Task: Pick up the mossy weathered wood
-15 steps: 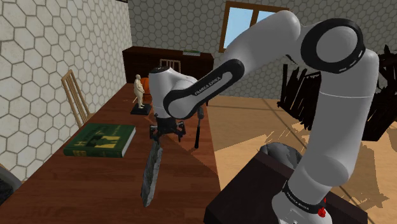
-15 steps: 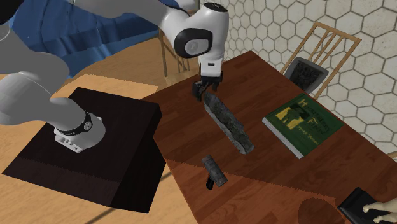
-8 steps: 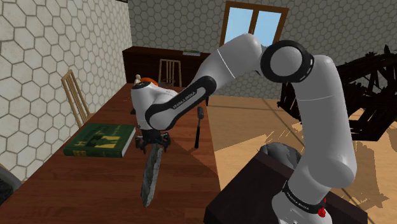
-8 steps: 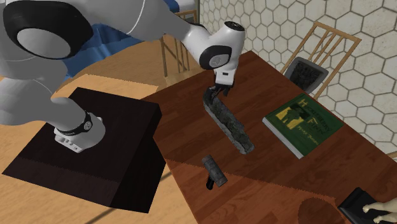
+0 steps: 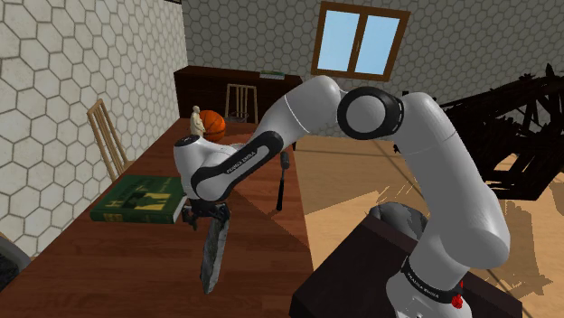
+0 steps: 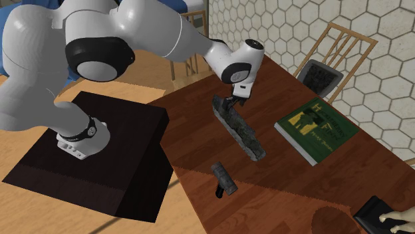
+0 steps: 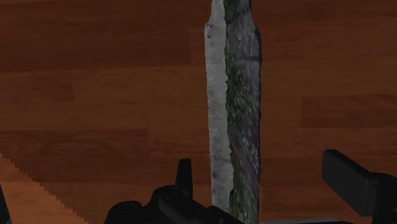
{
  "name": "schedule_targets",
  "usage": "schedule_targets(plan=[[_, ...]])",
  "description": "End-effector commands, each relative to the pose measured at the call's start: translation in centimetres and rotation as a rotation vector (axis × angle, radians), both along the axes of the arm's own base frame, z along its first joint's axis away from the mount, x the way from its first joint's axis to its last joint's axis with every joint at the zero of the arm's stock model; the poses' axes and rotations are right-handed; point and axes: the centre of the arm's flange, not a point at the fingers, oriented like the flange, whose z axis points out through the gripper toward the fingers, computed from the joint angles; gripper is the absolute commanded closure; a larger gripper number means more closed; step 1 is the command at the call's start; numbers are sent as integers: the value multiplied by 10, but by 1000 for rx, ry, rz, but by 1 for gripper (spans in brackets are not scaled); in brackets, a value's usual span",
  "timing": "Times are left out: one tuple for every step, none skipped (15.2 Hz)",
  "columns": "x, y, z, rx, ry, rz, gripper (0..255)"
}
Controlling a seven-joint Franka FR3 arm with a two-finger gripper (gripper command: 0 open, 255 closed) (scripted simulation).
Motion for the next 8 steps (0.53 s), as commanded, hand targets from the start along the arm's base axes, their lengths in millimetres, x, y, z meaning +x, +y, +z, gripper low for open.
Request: schedule_targets(plan=[[0, 0, -11, 0, 0, -1, 0], [0, 0, -16, 0, 0, -1, 0], [0, 0, -21, 0, 0, -1, 0], [0, 0, -24, 0, 0, -1, 0], [0, 0, -24, 0, 0, -1, 0], [0, -1, -24, 0, 0, -1, 255], [0, -1, -24, 0, 0, -1, 255], [0, -1, -24, 0, 0, -1, 255]])
